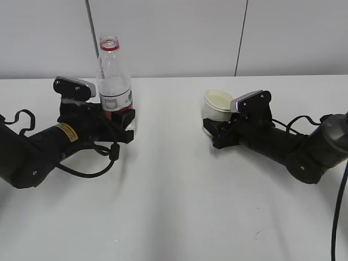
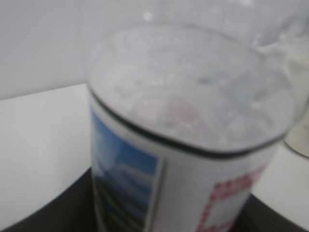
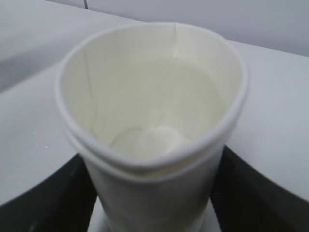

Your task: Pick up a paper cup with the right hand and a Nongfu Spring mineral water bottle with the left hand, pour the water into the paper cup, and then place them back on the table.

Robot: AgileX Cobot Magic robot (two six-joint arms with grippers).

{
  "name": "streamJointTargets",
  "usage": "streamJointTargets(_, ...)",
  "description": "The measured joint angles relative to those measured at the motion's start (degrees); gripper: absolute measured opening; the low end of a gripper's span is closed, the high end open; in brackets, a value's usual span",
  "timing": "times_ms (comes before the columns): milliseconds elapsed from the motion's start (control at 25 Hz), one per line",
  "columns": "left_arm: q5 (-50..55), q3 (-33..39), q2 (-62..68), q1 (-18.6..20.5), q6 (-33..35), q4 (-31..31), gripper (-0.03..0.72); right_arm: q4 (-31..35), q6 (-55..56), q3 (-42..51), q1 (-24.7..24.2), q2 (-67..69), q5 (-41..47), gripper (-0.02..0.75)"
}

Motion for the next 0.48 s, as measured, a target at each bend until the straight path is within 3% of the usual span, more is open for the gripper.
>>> streamJointTargets(480,0.82,0.04,0.80,0.00,-2.31,-0.11,0.377,0.12,-0.24,0.00,0.00,0.87,-1.75,0.511)
